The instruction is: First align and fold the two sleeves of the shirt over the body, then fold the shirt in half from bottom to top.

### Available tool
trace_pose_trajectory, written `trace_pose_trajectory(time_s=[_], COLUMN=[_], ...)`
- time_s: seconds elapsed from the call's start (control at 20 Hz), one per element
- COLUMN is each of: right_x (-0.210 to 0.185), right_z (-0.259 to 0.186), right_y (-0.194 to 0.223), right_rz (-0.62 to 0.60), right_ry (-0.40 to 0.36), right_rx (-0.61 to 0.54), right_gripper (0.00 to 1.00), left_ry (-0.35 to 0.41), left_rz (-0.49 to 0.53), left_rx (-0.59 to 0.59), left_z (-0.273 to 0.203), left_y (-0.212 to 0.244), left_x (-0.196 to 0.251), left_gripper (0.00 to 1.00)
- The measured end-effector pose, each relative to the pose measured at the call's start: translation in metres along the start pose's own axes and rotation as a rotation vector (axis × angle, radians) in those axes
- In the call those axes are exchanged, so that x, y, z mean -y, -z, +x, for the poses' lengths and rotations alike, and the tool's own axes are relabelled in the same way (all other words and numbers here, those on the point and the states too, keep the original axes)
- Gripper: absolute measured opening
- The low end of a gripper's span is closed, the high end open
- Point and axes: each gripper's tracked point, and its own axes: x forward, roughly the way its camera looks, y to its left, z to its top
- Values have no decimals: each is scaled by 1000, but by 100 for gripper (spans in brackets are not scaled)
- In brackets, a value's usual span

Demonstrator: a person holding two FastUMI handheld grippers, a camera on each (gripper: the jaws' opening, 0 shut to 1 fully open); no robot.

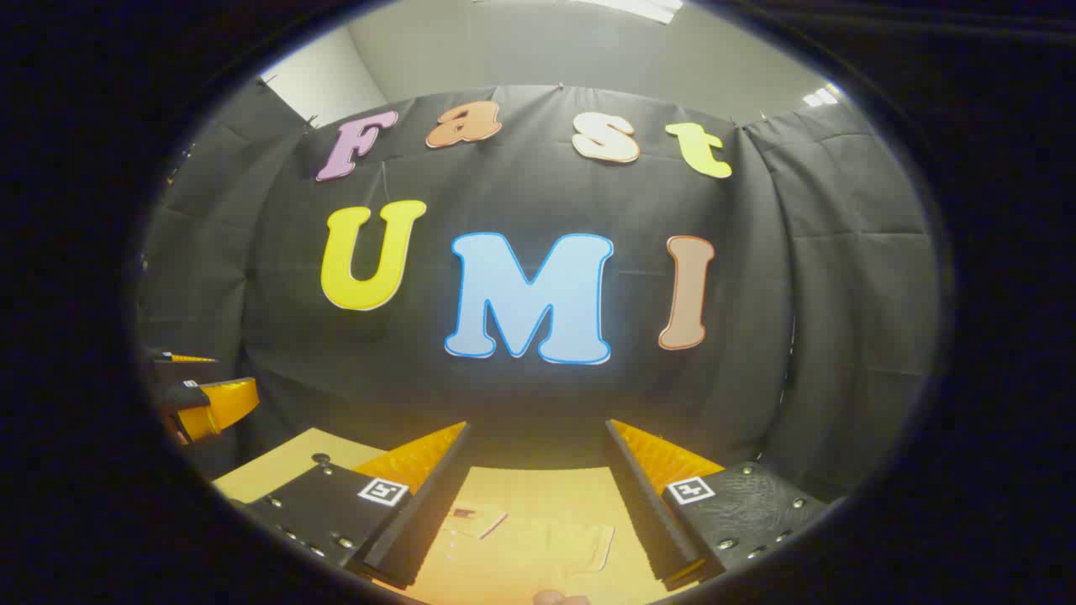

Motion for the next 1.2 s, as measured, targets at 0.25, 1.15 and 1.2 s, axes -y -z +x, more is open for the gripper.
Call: trace_pose_trajectory(time_s=[0.25, 1.15, 1.2], right_x=[7, 62, 63], right_z=[10, 109, 114], right_y=[20, 209, 222], right_rz=[25, 81, 81], right_ry=[-14, 61, 67], right_rx=[-46, -422, -454], right_gripper=[96, 96, 96], left_ry=[-18, -62, -69], left_rz=[21, 61, 63], left_rx=[6, -22, -25], left_z=[-1, 0, 0], left_y=[-2, 0, 0], left_x=[3, 4, 2], left_gripper=[96, 96, 100])
